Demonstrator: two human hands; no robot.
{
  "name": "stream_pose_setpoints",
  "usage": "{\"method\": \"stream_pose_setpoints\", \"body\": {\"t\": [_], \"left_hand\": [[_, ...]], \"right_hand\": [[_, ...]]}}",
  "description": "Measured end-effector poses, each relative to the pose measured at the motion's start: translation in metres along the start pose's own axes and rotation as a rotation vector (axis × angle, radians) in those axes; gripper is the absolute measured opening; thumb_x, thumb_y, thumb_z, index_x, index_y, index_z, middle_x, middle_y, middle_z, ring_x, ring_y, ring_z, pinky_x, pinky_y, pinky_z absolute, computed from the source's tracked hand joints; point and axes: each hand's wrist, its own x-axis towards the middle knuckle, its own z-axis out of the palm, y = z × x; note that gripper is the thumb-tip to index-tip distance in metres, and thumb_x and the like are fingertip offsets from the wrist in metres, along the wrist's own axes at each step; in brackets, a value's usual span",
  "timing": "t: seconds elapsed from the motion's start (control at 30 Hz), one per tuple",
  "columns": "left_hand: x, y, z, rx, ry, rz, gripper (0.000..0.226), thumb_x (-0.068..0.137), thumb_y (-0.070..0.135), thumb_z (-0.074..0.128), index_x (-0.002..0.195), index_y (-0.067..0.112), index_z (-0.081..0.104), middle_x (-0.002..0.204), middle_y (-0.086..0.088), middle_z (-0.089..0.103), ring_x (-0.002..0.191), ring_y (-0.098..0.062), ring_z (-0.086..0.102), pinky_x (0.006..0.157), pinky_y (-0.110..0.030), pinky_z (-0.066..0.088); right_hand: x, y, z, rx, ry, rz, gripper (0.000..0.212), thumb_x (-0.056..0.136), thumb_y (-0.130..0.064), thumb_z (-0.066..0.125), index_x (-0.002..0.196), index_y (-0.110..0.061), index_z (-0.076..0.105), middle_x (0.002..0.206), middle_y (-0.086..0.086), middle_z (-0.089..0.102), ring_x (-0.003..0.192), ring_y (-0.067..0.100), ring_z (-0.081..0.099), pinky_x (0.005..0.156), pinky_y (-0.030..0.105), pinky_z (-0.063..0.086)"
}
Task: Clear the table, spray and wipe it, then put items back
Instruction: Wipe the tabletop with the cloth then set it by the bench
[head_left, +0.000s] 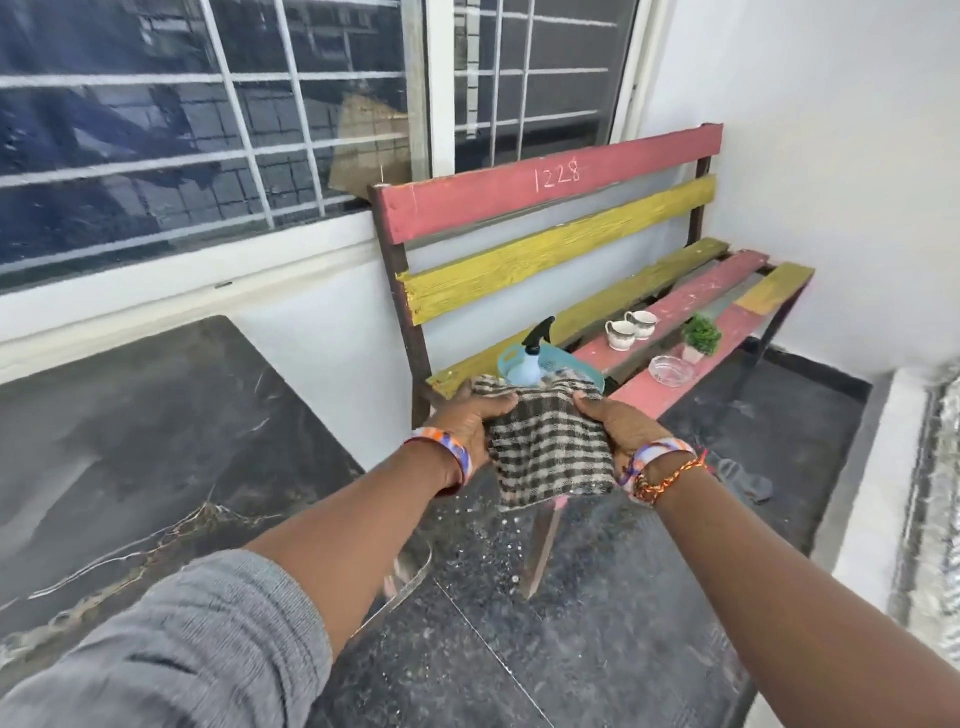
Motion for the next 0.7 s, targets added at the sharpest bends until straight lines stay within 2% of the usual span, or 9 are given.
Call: {"method": "stream_pose_setpoints", "body": {"t": [0.1,0.2,0.23,0.33,0.4,0.47,0.57,0.63,0.7], "left_hand": [[0.054,0.004,0.027,0.129,0.038,0.045,0.119,0.055,0.002,0.081,0.147,0.038,0.015,0.159,0.004,0.013,0.142,-0.031,0.025,0.11,-0.059,0.028],[0.103,0.0,0.052,0.293,0.044,0.099,0.105,0.07,-0.005,0.073,0.148,0.037,0.014,0.159,0.005,0.007,0.145,-0.027,0.017,0.113,-0.05,0.028],[0.113,0.0,0.06,0.333,0.027,0.108,0.101,0.075,-0.01,0.067,0.148,0.034,0.013,0.159,0.005,0.004,0.146,-0.024,0.014,0.115,-0.047,0.026],[0.14,-0.001,0.077,0.451,-0.067,0.003,0.086,0.08,-0.014,0.061,0.147,0.027,0.026,0.158,0.002,0.008,0.146,-0.023,0.012,0.116,-0.042,0.021],[0.156,0.001,0.082,0.557,-0.112,-0.109,0.071,0.081,-0.012,0.061,0.143,0.013,0.037,0.157,-0.004,0.019,0.144,-0.024,0.023,0.107,-0.036,0.03],[0.172,0.004,0.086,0.677,-0.109,-0.173,0.067,0.08,-0.008,0.065,0.14,0.005,0.04,0.153,-0.009,0.029,0.139,-0.024,0.035,0.097,-0.03,0.039],[0.21,0.002,0.086,0.81,-0.077,-0.209,0.068,0.078,-0.003,0.069,0.14,0.001,0.039,0.152,-0.011,0.032,0.138,-0.026,0.036,0.105,-0.03,0.037],[0.237,0.0,0.084,0.889,-0.032,-0.196,0.067,0.078,0.007,0.073,0.138,0.0,0.043,0.148,-0.012,0.039,0.134,-0.027,0.041,0.108,-0.036,0.038],[0.27,0.001,0.079,0.941,0.039,-0.189,0.054,0.076,0.016,0.075,0.123,-0.001,0.058,0.129,-0.015,0.056,0.118,-0.029,0.054,0.097,-0.038,0.046]], "right_hand": [[0.021,-0.03,-0.028,-0.075,0.015,-0.029,0.01,0.086,0.0,0.059,0.096,0.002,0.057,0.066,0.012,0.068,0.067,0.021,0.069,0.068,0.034,0.058],[0.05,-0.057,-0.063,-0.343,-0.029,-0.113,0.061,0.08,0.016,0.058,0.132,-0.003,0.032,0.106,0.019,0.058,0.109,0.036,0.057,0.096,0.053,0.045],[0.062,-0.065,-0.074,-0.487,-0.058,-0.132,0.068,0.079,0.016,0.059,0.134,-0.008,0.03,0.114,0.02,0.056,0.111,0.038,0.055,0.098,0.054,0.044],[0.095,-0.082,-0.096,-0.892,-0.052,-0.193,0.069,0.074,0.01,0.068,0.136,0.001,0.042,0.125,0.021,0.057,0.107,0.03,0.058,0.097,0.047,0.048],[0.117,-0.088,-0.105,-1.021,0.005,-0.246,0.062,0.069,0.005,0.074,0.128,-0.002,0.054,0.117,0.017,0.064,0.1,0.026,0.062,0.093,0.041,0.052],[0.135,-0.095,-0.109,-1.031,0.05,-0.271,0.049,0.067,0.001,0.076,0.115,-0.006,0.066,0.089,0.007,0.07,0.078,0.021,0.064,0.074,0.031,0.056],[0.168,-0.104,-0.112,-1.003,0.083,-0.253,0.029,0.071,-0.004,0.075,0.1,-0.009,0.073,0.053,-0.011,0.058,0.054,0.009,0.05,0.053,0.021,0.045],[0.194,-0.109,-0.112,-0.968,0.096,-0.237,0.027,0.074,-0.004,0.073,0.101,-0.005,0.072,0.067,0.002,0.063,0.067,0.016,0.056,0.068,0.031,0.052],[0.224,-0.113,-0.113,-0.913,0.099,-0.161,0.022,0.077,-0.004,0.072,0.098,-0.004,0.07,0.081,0.006,0.061,0.076,0.017,0.056,0.073,0.029,0.05]]}}
